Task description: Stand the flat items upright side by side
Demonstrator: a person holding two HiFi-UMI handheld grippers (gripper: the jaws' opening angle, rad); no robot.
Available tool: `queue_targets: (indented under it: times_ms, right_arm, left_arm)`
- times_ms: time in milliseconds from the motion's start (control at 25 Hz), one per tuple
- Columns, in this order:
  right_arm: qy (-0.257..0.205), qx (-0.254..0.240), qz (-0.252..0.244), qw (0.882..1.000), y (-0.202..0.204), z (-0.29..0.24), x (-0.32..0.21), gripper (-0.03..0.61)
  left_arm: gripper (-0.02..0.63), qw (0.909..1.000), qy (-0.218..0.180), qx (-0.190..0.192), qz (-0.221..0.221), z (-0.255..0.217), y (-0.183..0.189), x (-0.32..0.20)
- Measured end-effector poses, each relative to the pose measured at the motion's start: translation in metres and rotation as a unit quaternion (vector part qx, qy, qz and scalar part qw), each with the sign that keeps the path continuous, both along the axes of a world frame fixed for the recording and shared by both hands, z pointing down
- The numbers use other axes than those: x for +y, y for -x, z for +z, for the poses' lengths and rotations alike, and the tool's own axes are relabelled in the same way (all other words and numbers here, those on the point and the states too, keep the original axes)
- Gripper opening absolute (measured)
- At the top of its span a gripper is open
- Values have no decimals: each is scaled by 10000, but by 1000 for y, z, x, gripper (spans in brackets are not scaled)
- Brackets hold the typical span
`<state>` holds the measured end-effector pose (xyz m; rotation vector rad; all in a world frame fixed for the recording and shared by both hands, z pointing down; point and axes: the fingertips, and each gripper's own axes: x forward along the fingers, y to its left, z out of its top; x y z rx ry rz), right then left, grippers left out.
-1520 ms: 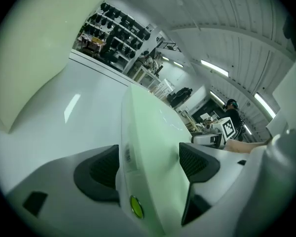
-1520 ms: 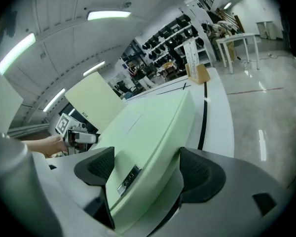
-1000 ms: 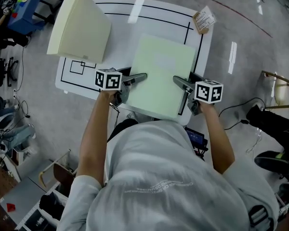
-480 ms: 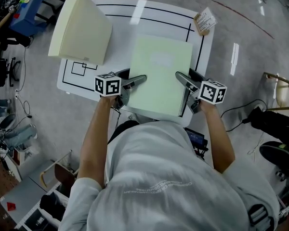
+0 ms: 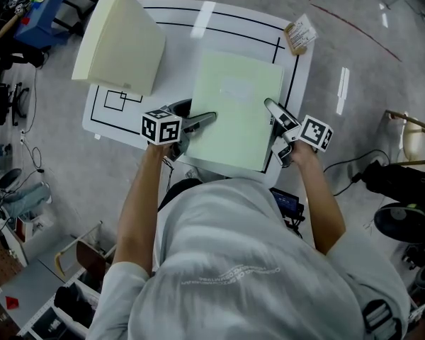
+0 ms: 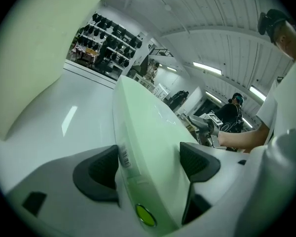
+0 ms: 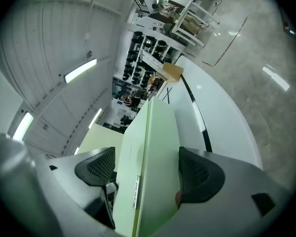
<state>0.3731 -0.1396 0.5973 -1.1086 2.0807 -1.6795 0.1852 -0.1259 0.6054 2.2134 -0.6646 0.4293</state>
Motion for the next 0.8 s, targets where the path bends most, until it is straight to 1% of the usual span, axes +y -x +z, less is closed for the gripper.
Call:
queue_targets:
  times_ms: [40, 80, 120, 160, 200, 240, 280, 360, 400, 480, 520, 640, 720, 800]
  right_arm:
    - [60, 158, -79, 9998, 0, 2, 1, 406]
    - [70, 426, -269, 9987, 3, 4, 3, 405]
    - [30, 803, -569, 9951, 6, 7, 6, 405]
    - [-46, 1261, -951, 9874, 10, 11, 9, 406]
    - [-142, 1720, -1356, 9756, 14, 15, 12, 406]
    - [-215, 2060, -1697, 9635, 16, 19, 14, 407]
    - [-215, 2211, -1920, 9559, 16, 22, 16, 407]
    - [-166, 2190, -2129, 9521, 16, 22, 19, 405]
    - [-237, 2156, -2197, 9512, 17, 21, 19, 407]
    - [-521, 2173, -2311, 9469, 21, 16, 21, 407]
    - [-721, 2249, -2346, 9430, 22, 14, 22, 407]
    - [-1362, 2556, -2382, 9270, 28, 6, 27, 408]
    - [-1651, 2725, -2489, 9146, 31, 4, 29, 408]
    - [-1824, 2857, -2673, 9020, 32, 4, 34, 407]
  left_arm:
    - [387, 10000, -36, -27, 18, -1, 0, 0]
    - [387, 9999, -78, -62, 42, -2, 0, 0]
    - [387, 9998, -139, -117, 79, -2, 0, 0]
    - [387, 9995, -210, -186, 128, -3, -1, -1]
    - [387, 9992, -267, -250, 175, -3, -1, -1]
    - [386, 9989, -297, -287, 206, -3, -2, -2]
    - [385, 9989, -307, -293, 217, -3, -2, -2]
    - [385, 9990, -307, -263, 208, -4, -3, -1]
    - [385, 9990, -303, -254, 197, -3, -3, 0]
    - [387, 9994, -230, -218, 151, -2, -1, 0]
    - [388, 9997, -137, -179, 122, 0, 0, 0]
    - [399, 9996, 250, -47, 143, 5, 5, -1]
    - [414, 9987, 463, 42, 219, 8, 7, -1]
    - [423, 9979, 599, 137, 226, 9, 8, -1]
